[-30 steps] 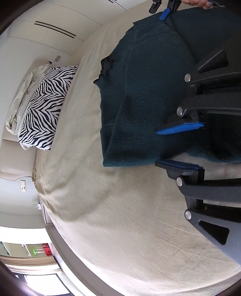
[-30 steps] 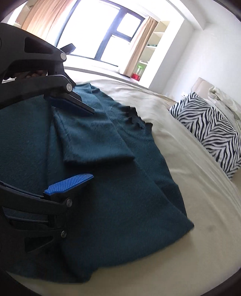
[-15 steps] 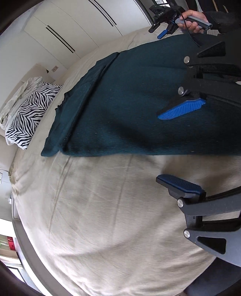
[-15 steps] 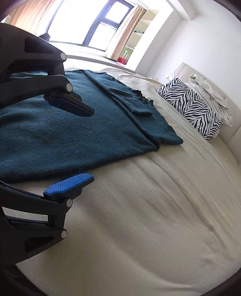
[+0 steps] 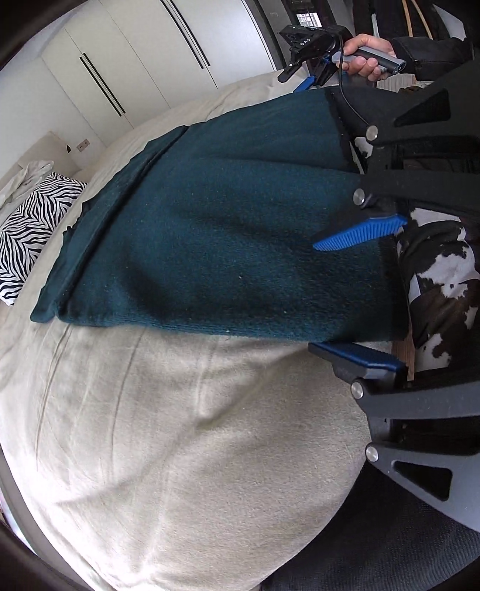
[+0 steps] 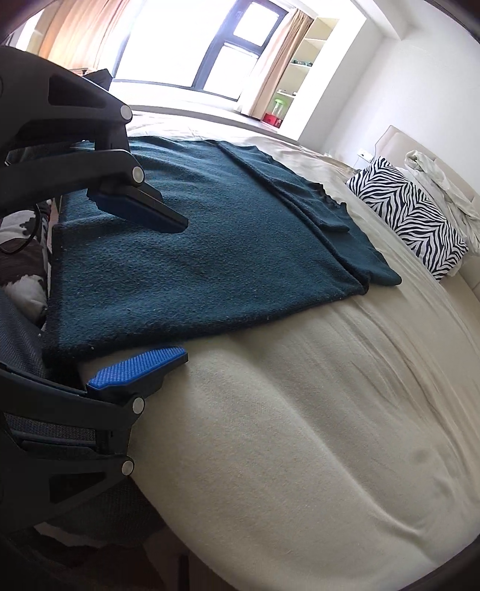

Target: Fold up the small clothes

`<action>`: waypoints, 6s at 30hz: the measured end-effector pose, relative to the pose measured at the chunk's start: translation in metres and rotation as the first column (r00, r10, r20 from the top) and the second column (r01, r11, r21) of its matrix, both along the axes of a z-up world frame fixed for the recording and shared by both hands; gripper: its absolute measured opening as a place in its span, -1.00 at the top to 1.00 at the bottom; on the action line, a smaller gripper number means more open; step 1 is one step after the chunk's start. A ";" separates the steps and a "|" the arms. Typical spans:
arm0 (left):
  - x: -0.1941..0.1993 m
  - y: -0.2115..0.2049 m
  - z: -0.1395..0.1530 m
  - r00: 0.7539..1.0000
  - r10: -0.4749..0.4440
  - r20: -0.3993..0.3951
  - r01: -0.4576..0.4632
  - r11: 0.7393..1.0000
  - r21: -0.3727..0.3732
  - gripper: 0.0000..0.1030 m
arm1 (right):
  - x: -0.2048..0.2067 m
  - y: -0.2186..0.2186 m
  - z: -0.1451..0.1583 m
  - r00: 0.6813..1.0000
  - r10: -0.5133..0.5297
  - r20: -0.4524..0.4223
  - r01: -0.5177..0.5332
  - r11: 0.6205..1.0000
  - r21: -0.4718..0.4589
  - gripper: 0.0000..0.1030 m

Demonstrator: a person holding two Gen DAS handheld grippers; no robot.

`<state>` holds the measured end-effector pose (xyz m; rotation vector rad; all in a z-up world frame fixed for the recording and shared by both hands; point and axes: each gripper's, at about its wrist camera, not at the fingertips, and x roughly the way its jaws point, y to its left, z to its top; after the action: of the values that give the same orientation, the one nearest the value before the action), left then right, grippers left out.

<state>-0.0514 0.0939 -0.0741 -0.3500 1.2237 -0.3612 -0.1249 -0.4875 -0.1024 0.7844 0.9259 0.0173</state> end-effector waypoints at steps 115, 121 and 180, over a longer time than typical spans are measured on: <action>0.277 -0.001 0.031 0.957 0.228 0.177 -0.188 0.958 -0.218 -0.07 | 0.307 -0.064 0.017 0.991 -0.117 0.070 0.123 0.990 -0.074 0.01; 0.247 -0.010 0.019 0.959 0.192 0.209 -0.174 0.980 -0.102 -0.02 | 0.260 -0.035 0.018 0.999 -0.014 0.034 0.022 0.971 -0.239 0.07; 0.201 0.008 0.028 0.954 0.179 0.239 -0.201 0.977 0.071 0.30 | 0.173 -0.052 0.005 0.997 -0.077 0.003 0.076 0.976 -0.203 -0.01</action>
<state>0.1497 0.1018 -0.0462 -0.3312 0.9657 -0.1705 0.0482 -0.5394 -0.0977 0.6295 0.8855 -0.1451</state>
